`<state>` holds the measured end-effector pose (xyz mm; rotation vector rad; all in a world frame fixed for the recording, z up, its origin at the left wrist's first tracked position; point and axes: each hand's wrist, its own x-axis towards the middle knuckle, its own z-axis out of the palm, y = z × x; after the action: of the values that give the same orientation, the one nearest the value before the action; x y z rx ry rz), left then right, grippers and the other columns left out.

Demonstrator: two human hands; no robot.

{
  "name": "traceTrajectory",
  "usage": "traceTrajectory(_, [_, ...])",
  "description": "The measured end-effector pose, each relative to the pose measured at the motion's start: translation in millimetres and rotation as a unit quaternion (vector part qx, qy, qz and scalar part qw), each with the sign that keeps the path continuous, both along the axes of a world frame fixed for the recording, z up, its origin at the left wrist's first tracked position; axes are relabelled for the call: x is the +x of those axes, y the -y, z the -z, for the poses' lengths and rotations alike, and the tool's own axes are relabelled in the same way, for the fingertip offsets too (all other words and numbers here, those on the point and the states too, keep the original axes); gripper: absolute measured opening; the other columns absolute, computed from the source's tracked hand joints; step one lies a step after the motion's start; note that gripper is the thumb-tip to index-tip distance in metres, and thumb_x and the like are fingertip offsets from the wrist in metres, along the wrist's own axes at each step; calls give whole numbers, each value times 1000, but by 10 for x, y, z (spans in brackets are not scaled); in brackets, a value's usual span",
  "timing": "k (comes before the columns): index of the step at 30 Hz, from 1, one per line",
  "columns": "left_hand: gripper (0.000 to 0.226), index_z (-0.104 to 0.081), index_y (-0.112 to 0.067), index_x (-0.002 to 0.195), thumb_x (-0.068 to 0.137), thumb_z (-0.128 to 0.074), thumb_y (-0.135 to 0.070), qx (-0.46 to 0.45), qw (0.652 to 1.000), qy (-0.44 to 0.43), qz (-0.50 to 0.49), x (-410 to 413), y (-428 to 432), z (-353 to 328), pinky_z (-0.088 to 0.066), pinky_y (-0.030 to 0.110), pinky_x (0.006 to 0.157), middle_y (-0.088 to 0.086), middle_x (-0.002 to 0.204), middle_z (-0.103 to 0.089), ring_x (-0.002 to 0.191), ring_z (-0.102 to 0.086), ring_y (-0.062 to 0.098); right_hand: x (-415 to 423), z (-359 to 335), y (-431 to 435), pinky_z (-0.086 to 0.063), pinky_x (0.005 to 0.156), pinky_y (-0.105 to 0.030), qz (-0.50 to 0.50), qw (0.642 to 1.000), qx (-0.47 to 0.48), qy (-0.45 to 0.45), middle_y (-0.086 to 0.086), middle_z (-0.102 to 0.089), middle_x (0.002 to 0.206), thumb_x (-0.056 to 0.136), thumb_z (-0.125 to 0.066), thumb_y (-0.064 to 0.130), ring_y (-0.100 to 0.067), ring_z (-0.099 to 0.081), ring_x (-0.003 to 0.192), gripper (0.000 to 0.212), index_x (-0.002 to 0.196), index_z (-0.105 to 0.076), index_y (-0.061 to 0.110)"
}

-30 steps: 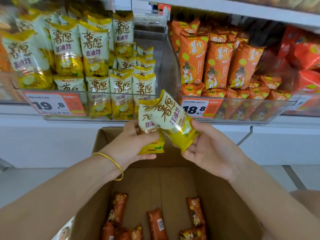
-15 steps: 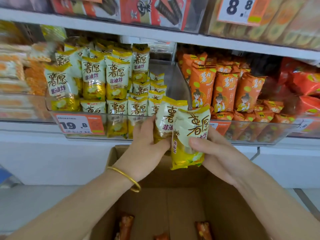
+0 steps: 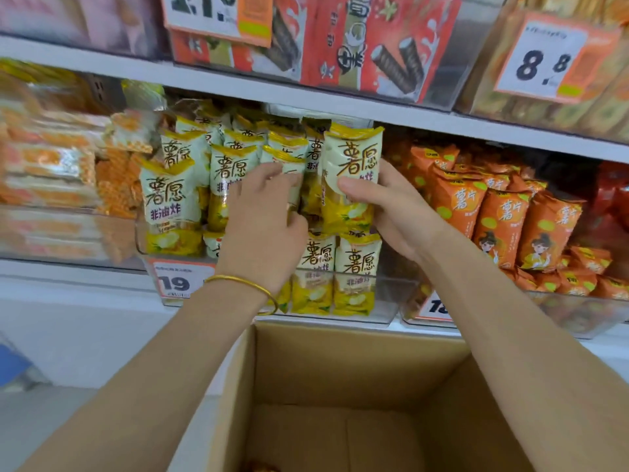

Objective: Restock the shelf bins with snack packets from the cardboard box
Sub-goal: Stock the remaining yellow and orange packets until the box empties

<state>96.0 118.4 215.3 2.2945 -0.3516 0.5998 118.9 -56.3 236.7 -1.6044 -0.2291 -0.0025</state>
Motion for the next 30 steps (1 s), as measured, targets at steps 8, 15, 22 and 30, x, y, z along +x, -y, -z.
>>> traceTrajectory(8, [49, -43, -16, 139, 91, -48, -7, 90, 995, -36, 14, 34, -87, 78, -21, 31, 107, -2, 155, -16, 139, -14, 26, 399, 84, -41, -54, 89, -42, -21, 997, -68, -43, -8, -68, 118, 71, -76, 17, -25, -67, 105, 62, 128, -53, 10])
traceTrajectory(15, [46, -44, -16, 136, 91, -49, -10, 70, 996, -53, 22, 23, -54, 77, -28, 32, 106, -4, 156, -11, 142, -11, 23, 464, 27, -29, -53, 91, -48, -17, 997, -53, -46, -11, -68, 117, 69, -70, 18, -30, -67, 105, 61, 127, -53, 10])
traceTrajectory(22, [45, -45, -16, 136, 91, -50, -10, 63, 996, -56, 23, 16, -46, 83, -30, 32, 106, -6, 156, -10, 142, -10, 19, 294, 83, 38, -54, 90, -46, 77, 996, -53, 5, -4, -71, 111, 68, -75, 29, -22, -69, 101, 55, 119, -62, 13])
traceTrajectory(30, [52, -38, -15, 141, 91, -51, -11, 63, 997, -51, 15, 27, -37, 103, -26, 32, 108, -4, 156, -9, 142, -10, 21, 344, 196, -217, -56, 87, -42, 199, 979, -36, 25, 0, -68, 108, 64, -86, 27, -16, -67, 99, 67, 119, -50, 15])
